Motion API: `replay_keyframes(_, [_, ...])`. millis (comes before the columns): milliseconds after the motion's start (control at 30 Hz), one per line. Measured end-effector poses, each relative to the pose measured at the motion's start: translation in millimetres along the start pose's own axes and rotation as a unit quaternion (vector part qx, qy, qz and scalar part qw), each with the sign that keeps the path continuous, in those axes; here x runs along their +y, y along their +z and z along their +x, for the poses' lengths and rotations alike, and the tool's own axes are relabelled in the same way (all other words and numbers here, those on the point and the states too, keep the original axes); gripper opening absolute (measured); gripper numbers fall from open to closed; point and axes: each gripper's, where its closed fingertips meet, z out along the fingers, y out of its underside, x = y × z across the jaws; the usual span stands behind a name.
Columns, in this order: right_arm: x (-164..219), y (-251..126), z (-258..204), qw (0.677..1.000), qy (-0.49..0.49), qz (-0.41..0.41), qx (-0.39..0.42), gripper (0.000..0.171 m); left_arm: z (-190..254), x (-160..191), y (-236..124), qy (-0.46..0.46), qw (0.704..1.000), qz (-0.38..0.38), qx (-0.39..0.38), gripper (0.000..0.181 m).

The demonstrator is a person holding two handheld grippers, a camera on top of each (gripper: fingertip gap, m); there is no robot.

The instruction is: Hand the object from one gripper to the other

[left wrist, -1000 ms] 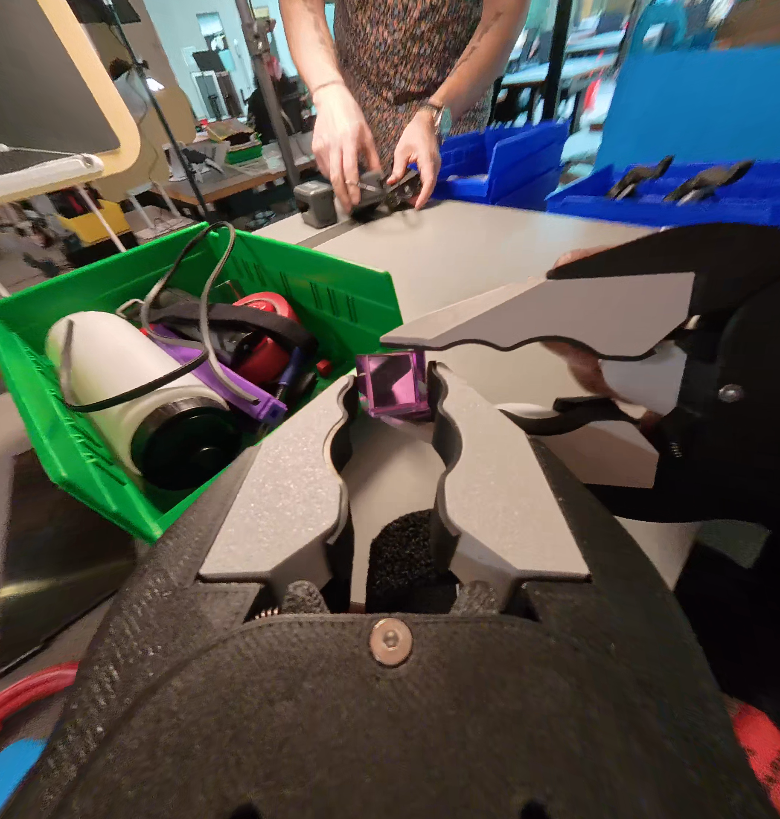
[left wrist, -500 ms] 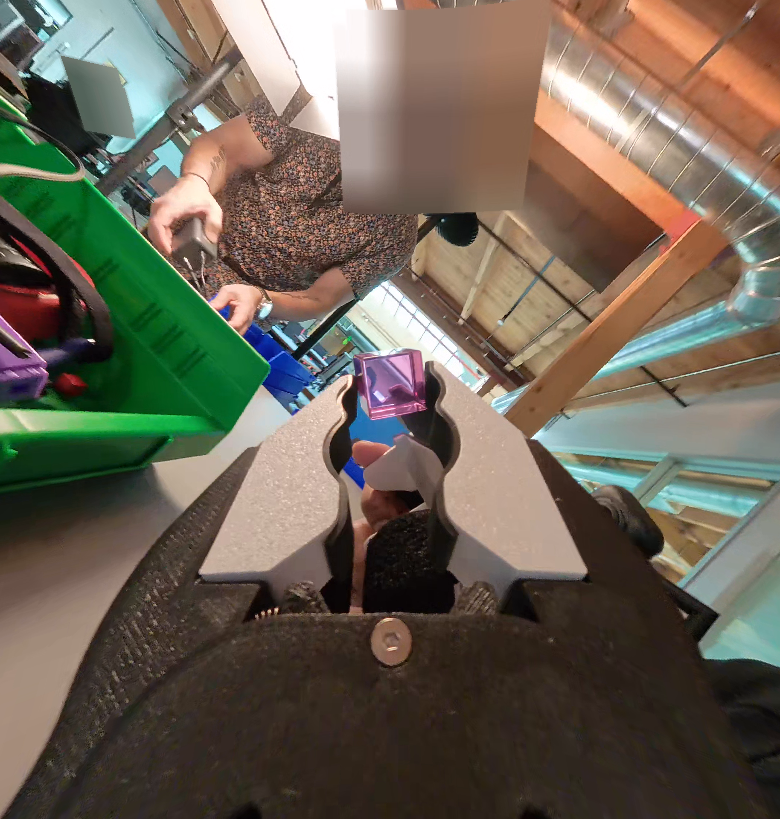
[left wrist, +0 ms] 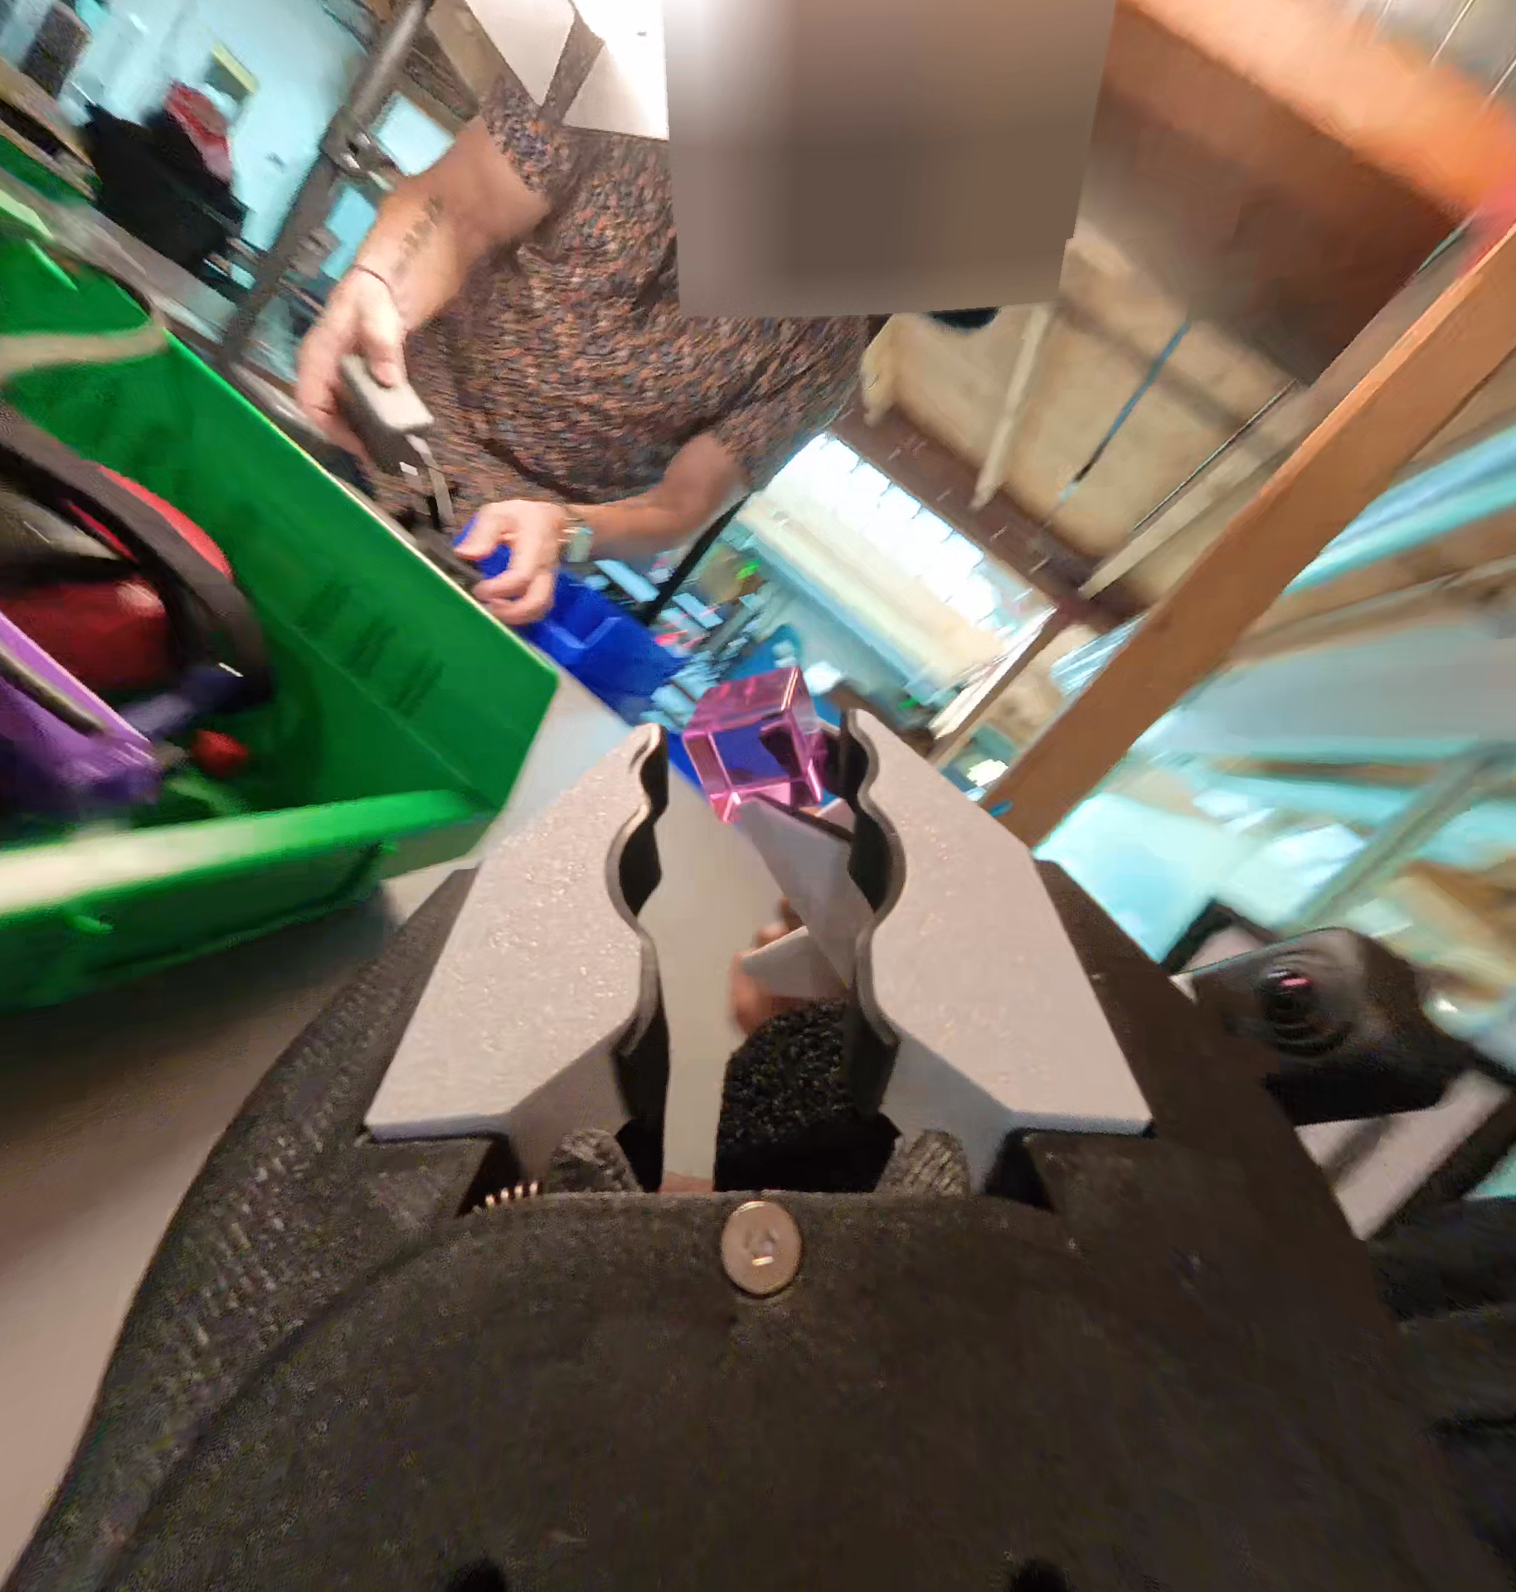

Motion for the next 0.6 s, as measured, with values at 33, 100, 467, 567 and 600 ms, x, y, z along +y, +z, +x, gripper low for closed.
replay_keyframes(33, [2.3, 0.0, -0.3, 1.000, -0.026, -0.007, -0.002, 0.028, -2.2, -2.2, -1.7, 0.059, 0.998, -0.015, -0.026, 0.045])
replay_keyframes(100, [6.5, 0.6, -2.3, 0.998, -0.065, -0.021, -0.008, 0.028, -2.5, -4.0, -5.5, 0.190, 0.978, -0.051, -0.075, 0.048])
replay_keyframes(467, [7.9, 0.7, -20.5, 0.988, -0.144, -0.032, -0.039, 0.028, -13.7, 13.8, -13.0, 0.459, 0.854, -0.158, -0.185, 0.030])
replay_keyframes(567, [8.3, 0.8, -20.4, 0.988, -0.146, -0.026, -0.038, 0.027, -17.4, 12.2, -14.5, 0.452, 0.858, -0.157, -0.186, 0.027])
replay_keyframes(600, [7.2, 0.8, -18.5, 0.990, -0.136, -0.021, -0.033, 0.027, -16.9, 10.6, -14.1, 0.438, 0.868, -0.149, -0.180, 0.027])
